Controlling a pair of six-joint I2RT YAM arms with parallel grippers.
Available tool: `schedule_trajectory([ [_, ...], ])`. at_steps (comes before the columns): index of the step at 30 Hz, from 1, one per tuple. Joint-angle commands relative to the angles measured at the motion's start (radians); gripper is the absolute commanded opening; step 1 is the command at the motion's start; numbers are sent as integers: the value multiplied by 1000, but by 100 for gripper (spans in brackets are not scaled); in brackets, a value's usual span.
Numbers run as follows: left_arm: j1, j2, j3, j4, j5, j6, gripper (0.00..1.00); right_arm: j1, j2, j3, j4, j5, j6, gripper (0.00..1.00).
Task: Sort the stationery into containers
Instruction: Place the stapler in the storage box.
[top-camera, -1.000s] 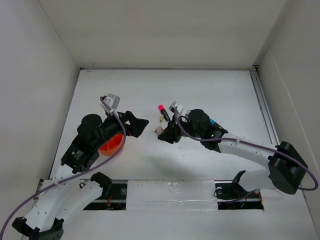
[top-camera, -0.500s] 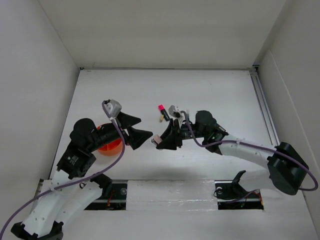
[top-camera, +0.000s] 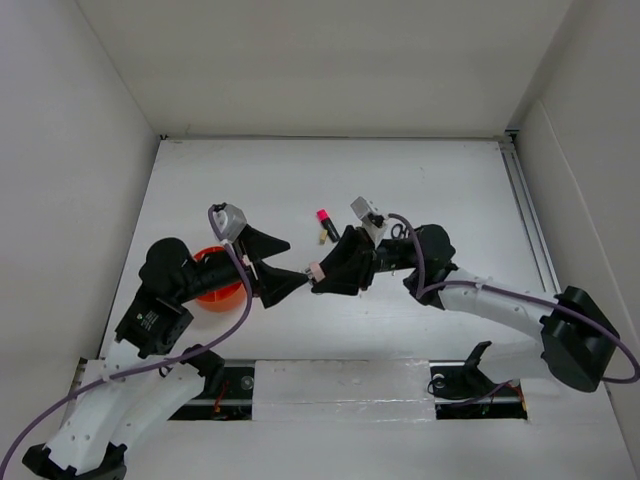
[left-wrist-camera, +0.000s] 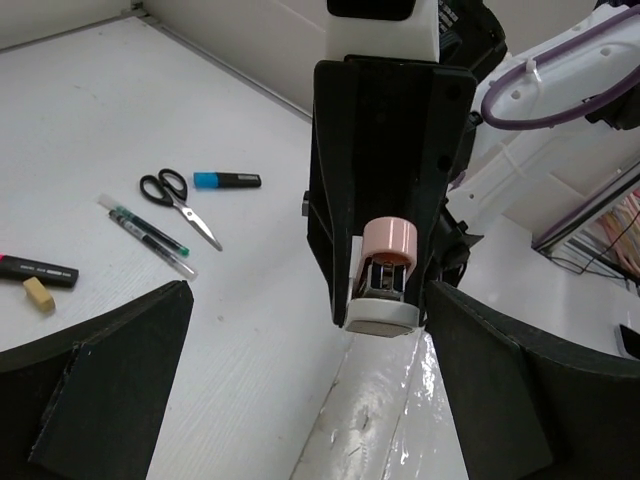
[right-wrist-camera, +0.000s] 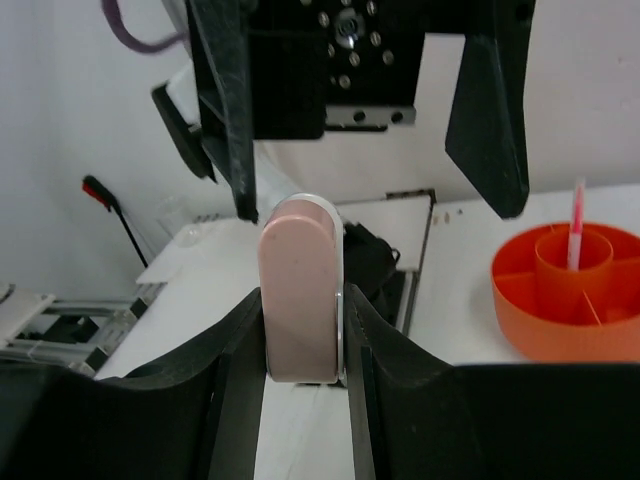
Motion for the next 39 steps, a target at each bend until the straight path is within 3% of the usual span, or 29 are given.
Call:
schedule_trajectory([
  [1,1,-35,-8,88,-9,-12,100,15,37,46,279,50,123,0],
  [10,1,-95,-17,108,-55,-22,100,70,195,124,484,95,252,0],
  [20,1,-95,-17,98,-44,-22,100,70,255,142,666,139,372,0],
  [39,1,-86,-17,88,-96,-42,99,79,224,142,741,168,370,0],
])
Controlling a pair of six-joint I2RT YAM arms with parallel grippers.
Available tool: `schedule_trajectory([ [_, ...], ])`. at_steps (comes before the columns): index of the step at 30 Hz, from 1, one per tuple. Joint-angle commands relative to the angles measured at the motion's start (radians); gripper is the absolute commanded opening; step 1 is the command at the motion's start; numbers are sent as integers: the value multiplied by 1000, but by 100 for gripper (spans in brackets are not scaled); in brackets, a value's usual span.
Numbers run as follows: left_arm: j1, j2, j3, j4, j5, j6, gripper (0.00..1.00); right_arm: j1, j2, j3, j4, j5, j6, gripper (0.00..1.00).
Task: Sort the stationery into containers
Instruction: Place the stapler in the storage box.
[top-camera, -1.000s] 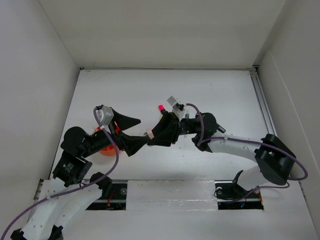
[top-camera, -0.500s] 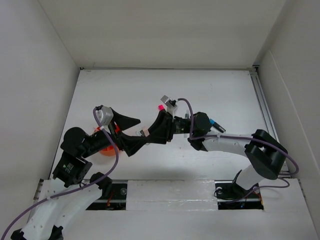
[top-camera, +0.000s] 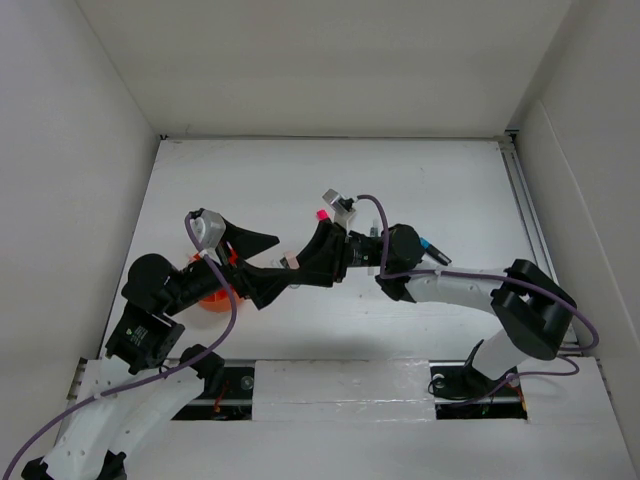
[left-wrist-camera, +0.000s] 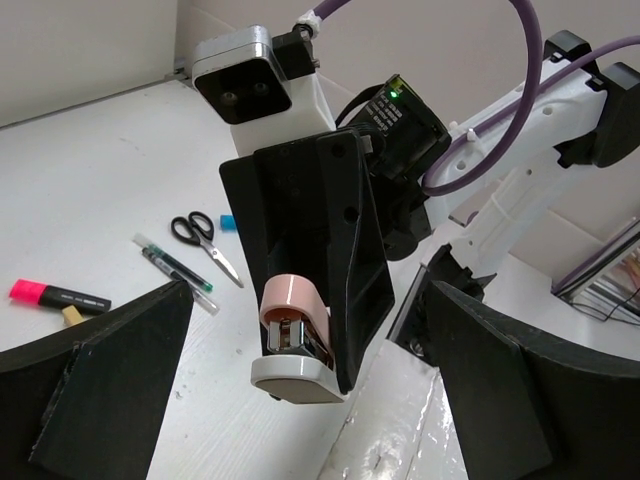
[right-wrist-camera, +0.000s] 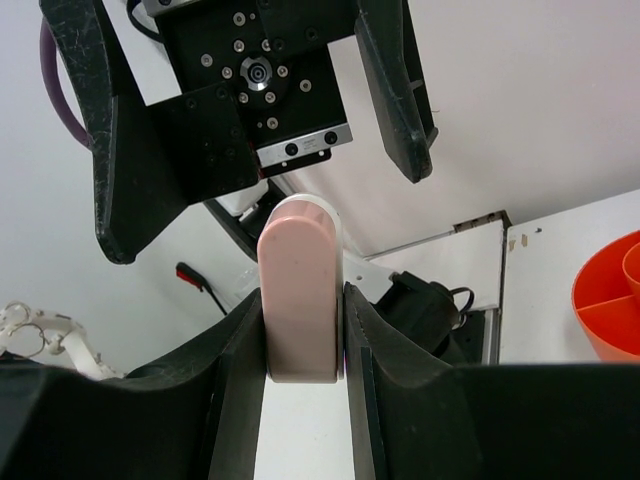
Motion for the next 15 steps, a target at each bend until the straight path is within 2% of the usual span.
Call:
schedule_trajectory([
  [1,1,2,-3,41,-2,-16,99,12,-36,42,462,35,-3,0],
  [11,1,11,-17,69,-22,-47,89,21,-27,106,471,44,-14,0],
  [15,1,11,-17,67,-56,-59,79,21,-27,115,459,44,-14,0],
])
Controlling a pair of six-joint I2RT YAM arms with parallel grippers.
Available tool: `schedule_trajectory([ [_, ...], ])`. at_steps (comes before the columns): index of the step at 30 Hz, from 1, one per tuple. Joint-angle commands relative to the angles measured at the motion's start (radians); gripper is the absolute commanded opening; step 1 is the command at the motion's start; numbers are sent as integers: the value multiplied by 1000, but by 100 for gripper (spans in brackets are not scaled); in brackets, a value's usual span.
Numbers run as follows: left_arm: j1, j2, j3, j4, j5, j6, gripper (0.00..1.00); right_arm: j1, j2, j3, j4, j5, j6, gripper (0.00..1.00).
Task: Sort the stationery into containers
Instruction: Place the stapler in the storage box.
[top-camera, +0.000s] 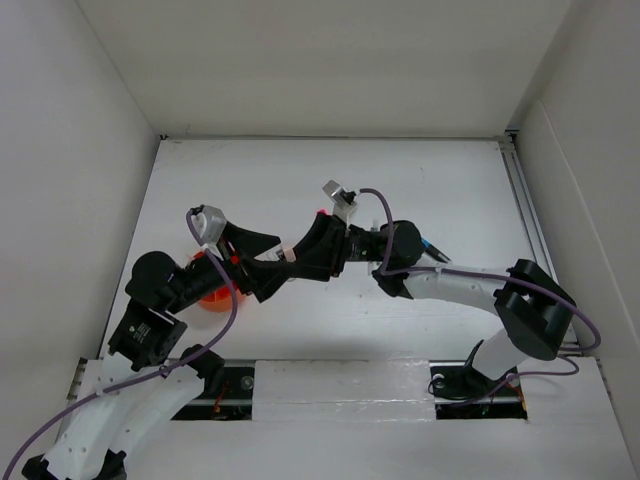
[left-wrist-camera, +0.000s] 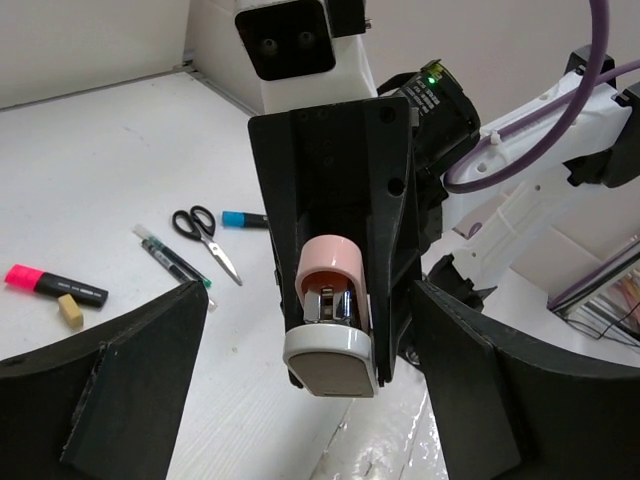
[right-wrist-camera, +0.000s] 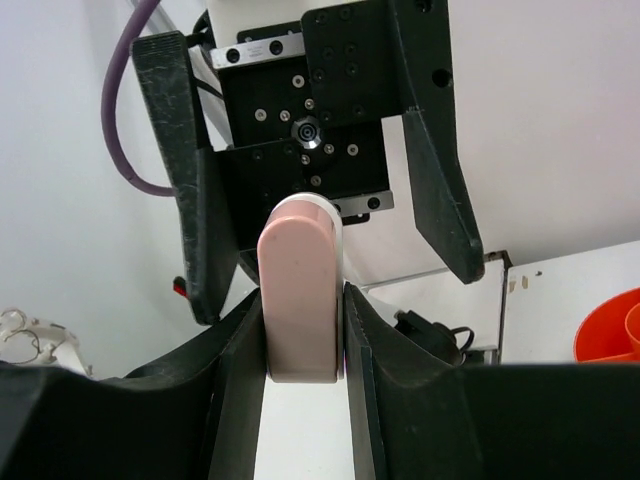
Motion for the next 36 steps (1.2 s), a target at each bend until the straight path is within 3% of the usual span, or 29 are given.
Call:
schedule_trajectory([
  [1,1,-3,-10,60,-25,-20,77,10,-27,48,447,15,-18,0],
  [7,1,-47,-10,60,-118,-31,64,19,-8,39,467,15,-18,0],
  [19,1,-58,-10,71,-116,-40,64,47,10,59,467,-3,-18,0],
  [23,1,-38,-10,71,-85,-40,70,47,19,70,467,6,-18,0],
  [29,1,-38,-10,71,-75,-40,70,47,28,99,452,26,-29,0],
  [32,1,-38,-10,71,-75,-40,66,47,28,99,452,35,-38,0],
  [35,1,-38,-10,71,-66,-40,50,47,28,99,441,35,-47,0],
  [36,1,-38,-10,71,-66,-40,36,47,28,90,452,44,-47,0],
])
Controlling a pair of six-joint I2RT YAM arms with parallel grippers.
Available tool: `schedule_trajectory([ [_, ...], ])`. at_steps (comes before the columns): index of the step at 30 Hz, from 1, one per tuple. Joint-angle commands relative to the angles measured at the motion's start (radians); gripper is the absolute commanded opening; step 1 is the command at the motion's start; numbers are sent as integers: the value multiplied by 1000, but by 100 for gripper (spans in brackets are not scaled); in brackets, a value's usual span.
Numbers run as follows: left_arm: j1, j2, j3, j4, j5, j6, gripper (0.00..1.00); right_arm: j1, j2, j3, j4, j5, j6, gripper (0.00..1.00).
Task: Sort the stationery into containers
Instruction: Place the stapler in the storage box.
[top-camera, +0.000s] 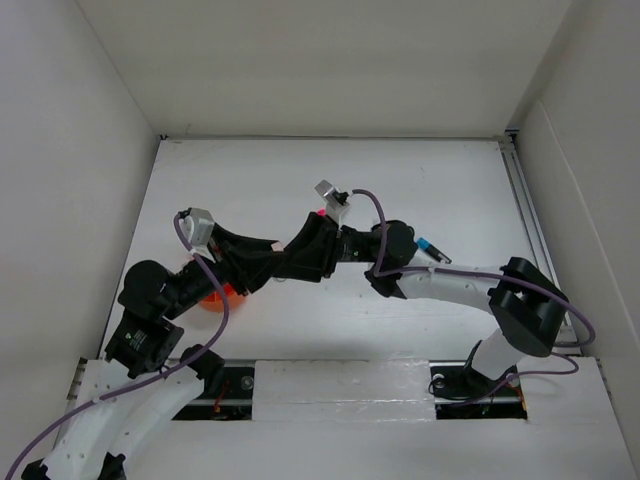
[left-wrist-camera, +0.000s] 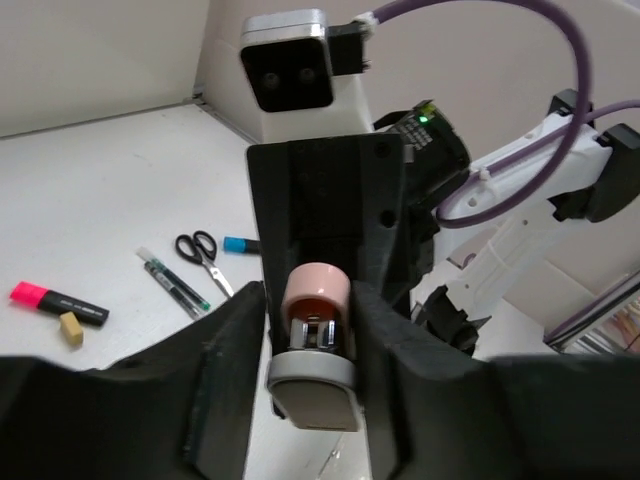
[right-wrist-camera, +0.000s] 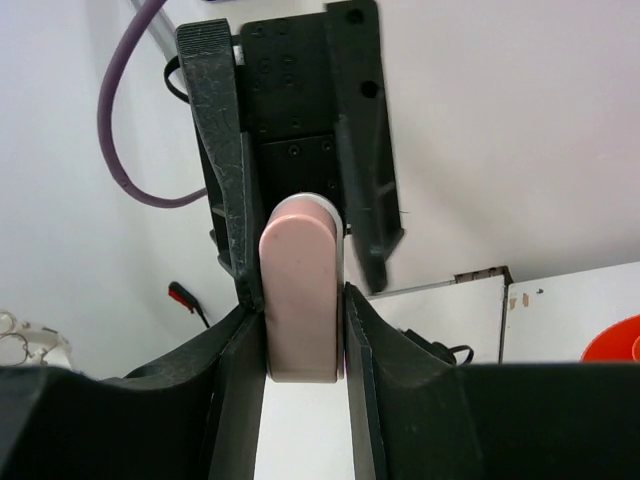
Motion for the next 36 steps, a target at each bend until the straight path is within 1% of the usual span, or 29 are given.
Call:
schedule_trajectory([
  [1,3,2,0,44,18,6,30,8,-3,39,454,25,-20,0],
  [4,3,2,11,44,27,15,11,8,-12,39,454,36,-20,0],
  [5,3,13,11,44,27,15,0,8,-12,39,454,36,-20,0],
  [9,3,13,11,44,4,0,0,8,-12,39,454,55,-30,1],
  [10,3,13,11,44,-10,-9,0,8,-12,39,454,55,-30,8],
  [11,3,13,11,44,-10,-9,0,8,-1,39,454,55,-30,27],
  [12,3,13,11,44,-27,-9,0,-2,-1,28,470,55,-30,44],
  [14,3,25,11,44,-57,-18,0,-2,-1,18,483,55,-11,66],
  [15,3,37,11,44,-82,-18,0,-12,-1,5,483,55,-11,87],
  [16,3,46,11,32,-94,-18,0,-12,-1,-10,492,55,-11,99],
  [17,3,46,11,32,-94,-18,0,-23,-1,-19,492,55,-11,99],
  [18,3,46,11,32,-123,-18,0,-23,-15,-19,492,44,-11,99],
  [19,3,56,11,20,-136,-18,0,-37,-15,-51,492,44,-11,99],
  [21,3,79,43,-12,-160,9,0,-46,-43,-84,492,44,-11,99],
  [24,3,103,72,-57,-235,55,0,-75,-79,-169,492,35,-11,99],
  [25,3,103,89,-72,-305,64,0,-75,-90,-194,492,35,-11,99],
  [26,3,118,98,-83,-341,86,0,-100,-102,-250,492,35,-11,99],
  [29,3,195,157,-124,-461,100,0,-114,-159,-334,492,35,-31,99],
  [31,3,287,236,-135,-490,123,0,-124,-213,-400,474,35,-65,99],
  [33,3,357,301,-144,-528,146,0,-124,-257,-439,405,44,-95,99],
  [34,3,437,371,-144,-553,155,0,-124,-282,-449,371,44,-112,99],
  [36,3,525,445,-153,-610,192,0,-124,-365,-467,258,65,-174,99],
])
